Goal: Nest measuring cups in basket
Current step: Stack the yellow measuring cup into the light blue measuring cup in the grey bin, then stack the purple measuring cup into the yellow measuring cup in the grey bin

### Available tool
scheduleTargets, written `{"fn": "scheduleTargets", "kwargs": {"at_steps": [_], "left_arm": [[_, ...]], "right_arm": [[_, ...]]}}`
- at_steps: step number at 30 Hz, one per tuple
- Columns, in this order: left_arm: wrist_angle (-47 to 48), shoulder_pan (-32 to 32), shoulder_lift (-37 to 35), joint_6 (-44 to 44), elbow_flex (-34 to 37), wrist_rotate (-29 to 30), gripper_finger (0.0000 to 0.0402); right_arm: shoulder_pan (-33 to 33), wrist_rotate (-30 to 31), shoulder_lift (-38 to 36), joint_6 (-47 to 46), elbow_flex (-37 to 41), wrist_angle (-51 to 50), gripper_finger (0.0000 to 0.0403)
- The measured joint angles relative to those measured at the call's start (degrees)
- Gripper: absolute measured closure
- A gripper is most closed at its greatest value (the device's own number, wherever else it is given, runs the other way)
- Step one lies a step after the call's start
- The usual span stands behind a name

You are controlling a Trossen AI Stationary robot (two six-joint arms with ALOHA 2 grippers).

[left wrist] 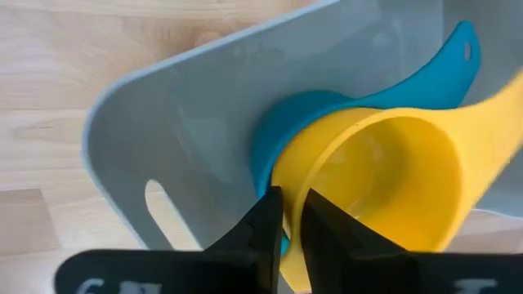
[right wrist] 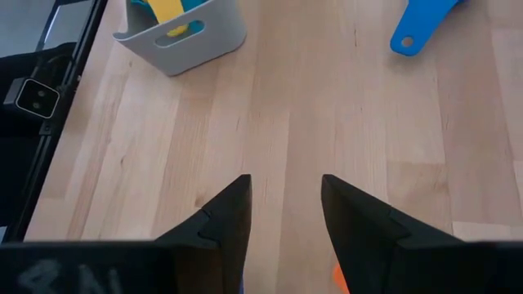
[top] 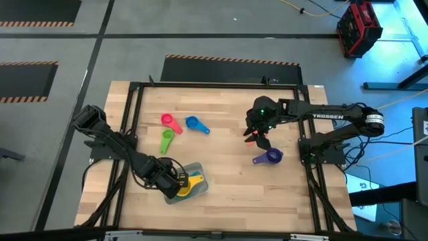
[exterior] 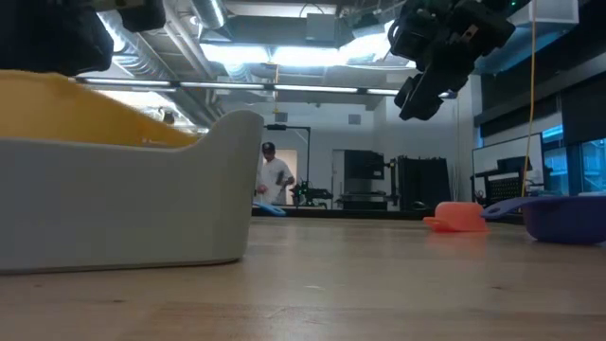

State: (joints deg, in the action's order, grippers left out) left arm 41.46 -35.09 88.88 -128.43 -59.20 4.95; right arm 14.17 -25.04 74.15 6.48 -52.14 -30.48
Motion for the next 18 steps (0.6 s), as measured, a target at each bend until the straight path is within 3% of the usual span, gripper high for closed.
{"fn": "scheduleTargets", "kwargs": {"at_steps": [10,18], "left_arm": [[0.0,0.0,0.0,0.1,0.0,-0.1,0.0290],[-0.5,-0.1,-3.9,9.9,0.0,0.4,0.0285]], "right_arm": [[0.0,0.0,0.0,0.0,0.0,0.0,0.0249],[0.0,0.0,0.0,0.0,0.0,0.0,0.0249]]}}
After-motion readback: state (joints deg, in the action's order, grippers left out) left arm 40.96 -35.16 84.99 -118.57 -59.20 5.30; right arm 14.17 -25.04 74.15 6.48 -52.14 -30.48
